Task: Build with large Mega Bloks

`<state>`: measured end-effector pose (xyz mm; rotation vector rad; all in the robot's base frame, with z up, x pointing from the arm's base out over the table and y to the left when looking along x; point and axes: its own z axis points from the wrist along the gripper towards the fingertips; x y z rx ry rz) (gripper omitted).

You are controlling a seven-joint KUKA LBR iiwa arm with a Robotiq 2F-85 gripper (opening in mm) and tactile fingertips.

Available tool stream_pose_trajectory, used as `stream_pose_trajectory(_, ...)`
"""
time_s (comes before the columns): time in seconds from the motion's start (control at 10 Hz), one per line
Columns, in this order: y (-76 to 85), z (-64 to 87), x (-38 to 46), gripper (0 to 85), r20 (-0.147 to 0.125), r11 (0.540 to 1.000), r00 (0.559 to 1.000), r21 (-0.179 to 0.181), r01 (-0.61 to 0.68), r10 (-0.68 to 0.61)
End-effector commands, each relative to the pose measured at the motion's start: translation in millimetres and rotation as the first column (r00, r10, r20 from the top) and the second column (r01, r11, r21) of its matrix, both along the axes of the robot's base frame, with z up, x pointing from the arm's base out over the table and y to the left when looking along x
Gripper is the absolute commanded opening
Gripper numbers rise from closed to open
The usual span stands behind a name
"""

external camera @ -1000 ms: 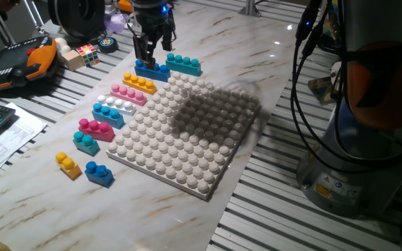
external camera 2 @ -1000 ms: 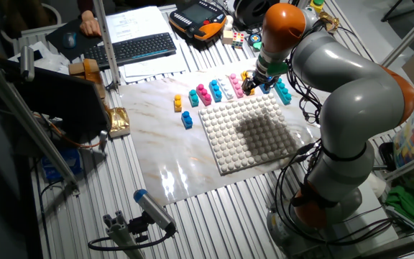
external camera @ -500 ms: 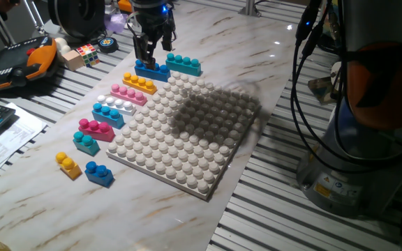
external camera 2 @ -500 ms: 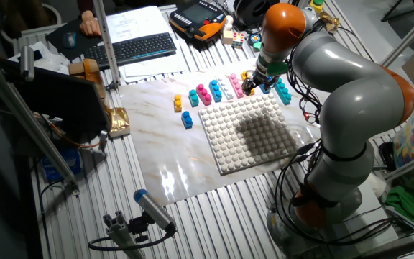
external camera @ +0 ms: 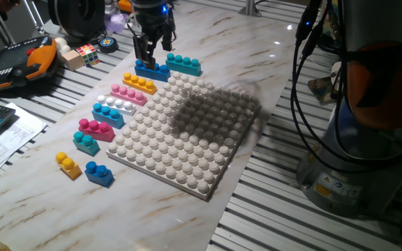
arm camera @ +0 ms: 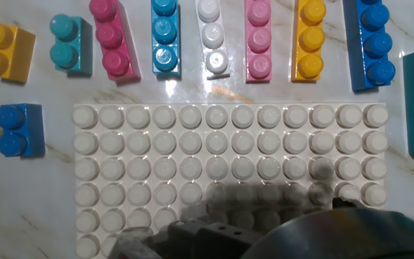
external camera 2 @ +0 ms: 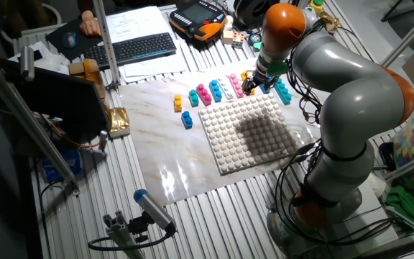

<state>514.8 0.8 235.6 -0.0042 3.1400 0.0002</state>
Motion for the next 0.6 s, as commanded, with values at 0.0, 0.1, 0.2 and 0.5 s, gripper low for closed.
stream_pose_trajectory(0.0,0.0,0.1,0.1,0.7,-0.03,1.0,0.999,0.019,-0.019,0.02)
stream_pose_trajectory(0.1,0.4,1.2,0.3,0.7,-0.03,1.0,0.999,0.019,-0.018,0.018)
stream_pose_trajectory(0.2,1.3,2.6,0.1,0.7,-0.033,1.0,0.999,0.017,-0.016,0.017)
stream_pose_trajectory(0.5,2.1,2.3,0.0,0.7,-0.032,1.0,0.999,0.017,-0.016,0.017)
